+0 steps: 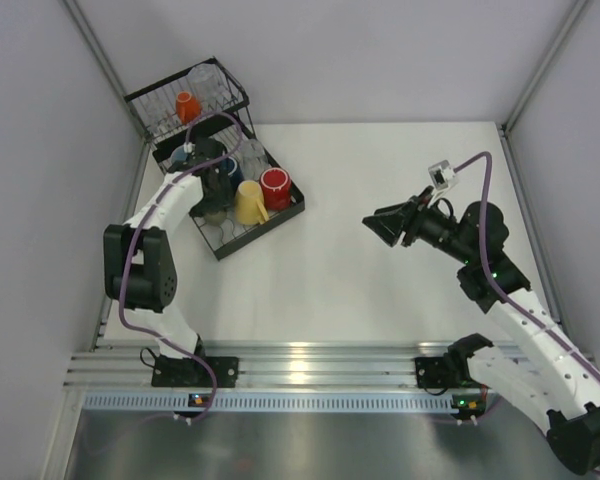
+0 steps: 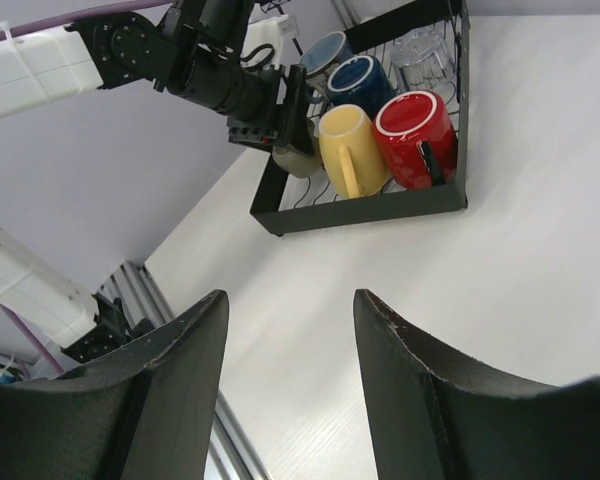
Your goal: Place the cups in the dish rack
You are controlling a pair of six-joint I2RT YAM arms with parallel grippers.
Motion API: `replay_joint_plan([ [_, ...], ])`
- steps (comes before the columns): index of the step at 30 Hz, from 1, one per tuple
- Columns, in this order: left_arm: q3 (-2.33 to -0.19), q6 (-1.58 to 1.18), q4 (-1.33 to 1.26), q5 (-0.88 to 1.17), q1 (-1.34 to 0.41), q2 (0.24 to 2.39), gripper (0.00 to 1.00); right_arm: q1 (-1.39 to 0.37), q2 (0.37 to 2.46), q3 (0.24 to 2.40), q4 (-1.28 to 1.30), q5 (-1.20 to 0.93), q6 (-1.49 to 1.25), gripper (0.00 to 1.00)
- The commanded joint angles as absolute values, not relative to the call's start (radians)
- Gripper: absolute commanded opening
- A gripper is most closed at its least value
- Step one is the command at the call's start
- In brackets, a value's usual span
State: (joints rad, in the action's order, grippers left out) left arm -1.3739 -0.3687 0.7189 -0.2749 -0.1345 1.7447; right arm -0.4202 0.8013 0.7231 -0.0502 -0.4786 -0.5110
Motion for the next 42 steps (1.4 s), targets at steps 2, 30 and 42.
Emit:
replay_joint_plan([
  [2,-1.367,-0.385,0.699,-0.282,-0.123,1.753,0.07,-0.403,0.776,0.775,-0.035,-0.451,-0.482,0.54],
  [30,-1.397,-0.379,0.701,-0.242,-0.110,1.741,0.73,-0.402,0.758,0.761,-0.012,-0.423,-0.482,0.54],
  [42,-1.410,-0.362,0.706,-0.250,-0.110,1.668,0.80,-0.403,0.745,0.767,-0.003,-0.414,-0.486,0.55],
])
